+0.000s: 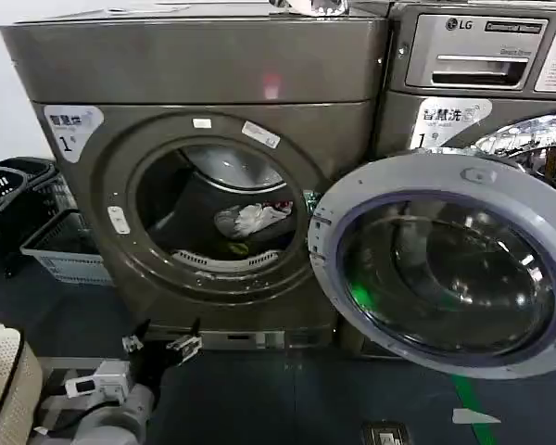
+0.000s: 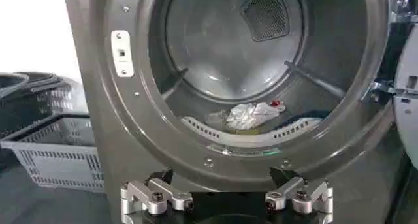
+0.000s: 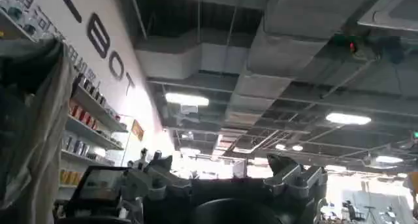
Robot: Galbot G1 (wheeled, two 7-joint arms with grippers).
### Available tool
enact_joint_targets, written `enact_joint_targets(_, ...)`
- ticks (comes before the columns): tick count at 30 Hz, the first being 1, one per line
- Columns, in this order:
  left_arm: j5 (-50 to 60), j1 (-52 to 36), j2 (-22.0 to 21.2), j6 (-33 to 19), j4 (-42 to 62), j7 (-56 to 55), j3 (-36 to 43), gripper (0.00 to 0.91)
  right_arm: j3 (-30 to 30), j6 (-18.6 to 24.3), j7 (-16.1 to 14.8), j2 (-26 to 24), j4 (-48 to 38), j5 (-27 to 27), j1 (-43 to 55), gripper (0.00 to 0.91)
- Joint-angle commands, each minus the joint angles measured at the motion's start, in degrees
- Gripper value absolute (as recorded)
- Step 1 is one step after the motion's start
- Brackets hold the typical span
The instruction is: Grasp the clothes from the dryer.
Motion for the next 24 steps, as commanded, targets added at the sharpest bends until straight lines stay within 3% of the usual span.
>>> enact_joint_targets(1,0.1,0.1,0.0,2.8,-0.2,0.1,0.1,0.907,0.0,0.0,0.0,0.0,0.1,0.1,0.0,0.907)
enact_joint_targets(24,0.3,0.1,0.1,2.8,-0.2,0.2,0.3,0.907,0.1,0.1,0.0,0.5,0.5,0.1,0.0,0.907)
